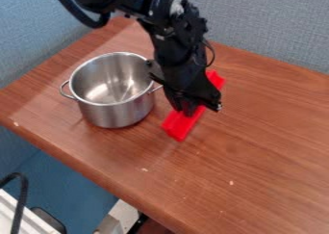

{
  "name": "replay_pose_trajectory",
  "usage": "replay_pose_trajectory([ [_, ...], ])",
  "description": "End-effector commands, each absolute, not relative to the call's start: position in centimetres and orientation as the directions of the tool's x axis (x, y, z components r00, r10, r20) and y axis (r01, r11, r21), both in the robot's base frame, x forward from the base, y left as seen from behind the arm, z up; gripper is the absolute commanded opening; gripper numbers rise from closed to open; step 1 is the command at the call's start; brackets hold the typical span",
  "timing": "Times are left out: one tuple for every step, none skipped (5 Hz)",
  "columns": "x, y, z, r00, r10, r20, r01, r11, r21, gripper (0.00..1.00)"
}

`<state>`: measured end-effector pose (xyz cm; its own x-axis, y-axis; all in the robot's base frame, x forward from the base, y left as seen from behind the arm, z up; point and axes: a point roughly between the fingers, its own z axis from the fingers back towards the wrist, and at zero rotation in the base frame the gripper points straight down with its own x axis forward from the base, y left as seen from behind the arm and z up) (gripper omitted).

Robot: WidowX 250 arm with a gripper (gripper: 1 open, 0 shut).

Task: Move the red object from the metal pot to the table

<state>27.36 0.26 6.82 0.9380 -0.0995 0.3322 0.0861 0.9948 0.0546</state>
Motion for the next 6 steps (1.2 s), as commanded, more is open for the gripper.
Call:
replay_pose_trajectory([
  [27.5,0.8,7.8,0.927,-0.081,0.367,0.062,0.996,0.062,0.00],
  [27.4,0.9,7.6,0.930,-0.075,0.360,0.056,0.996,0.063,1.00],
  [27.2,1.0,7.5,0.932,-0.070,0.354,0.051,0.997,0.062,1.00],
  [27.2,1.2,7.2,0.937,-0.061,0.344,0.044,0.997,0.057,1.00],
  [27.1,1.3,6.9,0.942,-0.055,0.332,0.040,0.998,0.053,1.00],
  [27.1,1.5,6.5,0.946,-0.050,0.320,0.036,0.998,0.050,1.00],
])
